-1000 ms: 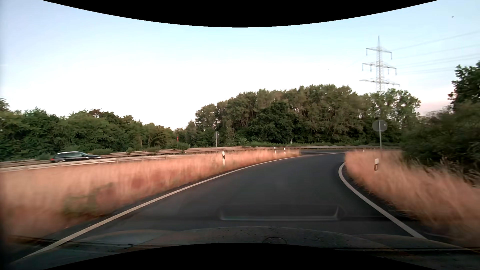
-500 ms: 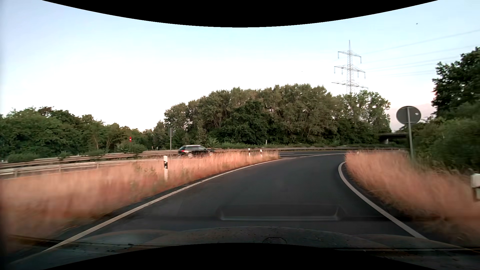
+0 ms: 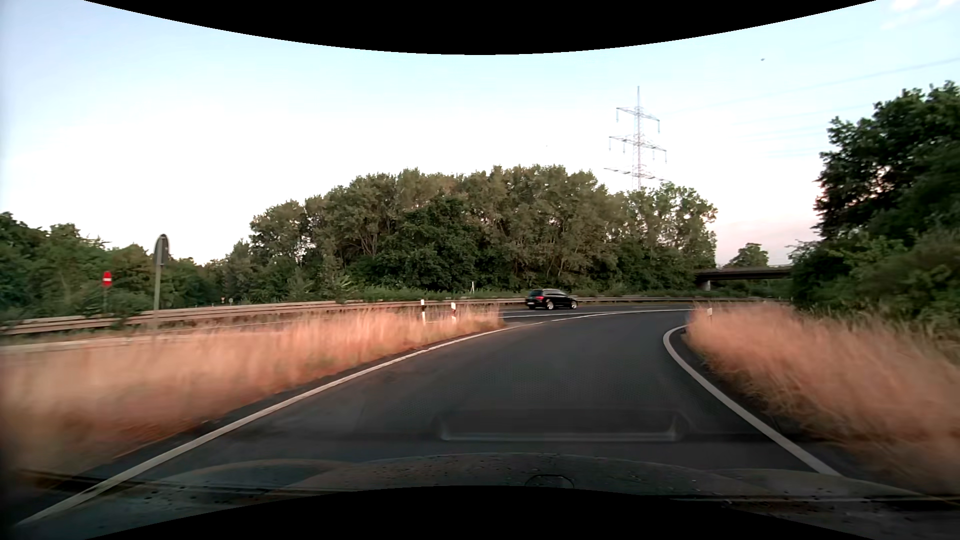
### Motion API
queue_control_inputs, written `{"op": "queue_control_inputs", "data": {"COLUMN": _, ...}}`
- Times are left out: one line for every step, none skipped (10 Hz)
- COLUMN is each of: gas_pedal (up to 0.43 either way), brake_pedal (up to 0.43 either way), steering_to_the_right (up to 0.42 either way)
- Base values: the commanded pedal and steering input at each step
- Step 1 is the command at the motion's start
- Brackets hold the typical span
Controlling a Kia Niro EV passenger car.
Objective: Follow the waypoints while adhering to traffic rules and regulations
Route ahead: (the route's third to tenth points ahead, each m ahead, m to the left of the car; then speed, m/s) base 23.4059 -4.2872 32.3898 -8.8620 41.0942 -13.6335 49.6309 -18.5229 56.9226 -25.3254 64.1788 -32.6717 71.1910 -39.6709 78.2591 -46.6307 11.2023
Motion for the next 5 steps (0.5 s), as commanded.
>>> {"op": "queue_control_inputs", "data": {"gas_pedal": 0.067, "brake_pedal": 0.000, "steering_to_the_right": 0.113}}
{"op": "queue_control_inputs", "data": {"gas_pedal": 0.079, "brake_pedal": 0.000, "steering_to_the_right": 0.113}}
{"op": "queue_control_inputs", "data": {"gas_pedal": 0.087, "brake_pedal": 0.000, "steering_to_the_right": 0.114}}
{"op": "queue_control_inputs", "data": {"gas_pedal": 0.098, "brake_pedal": 0.000, "steering_to_the_right": 0.113}}
{"op": "queue_control_inputs", "data": {"gas_pedal": 0.098, "brake_pedal": 0.000, "steering_to_the_right": 0.113}}
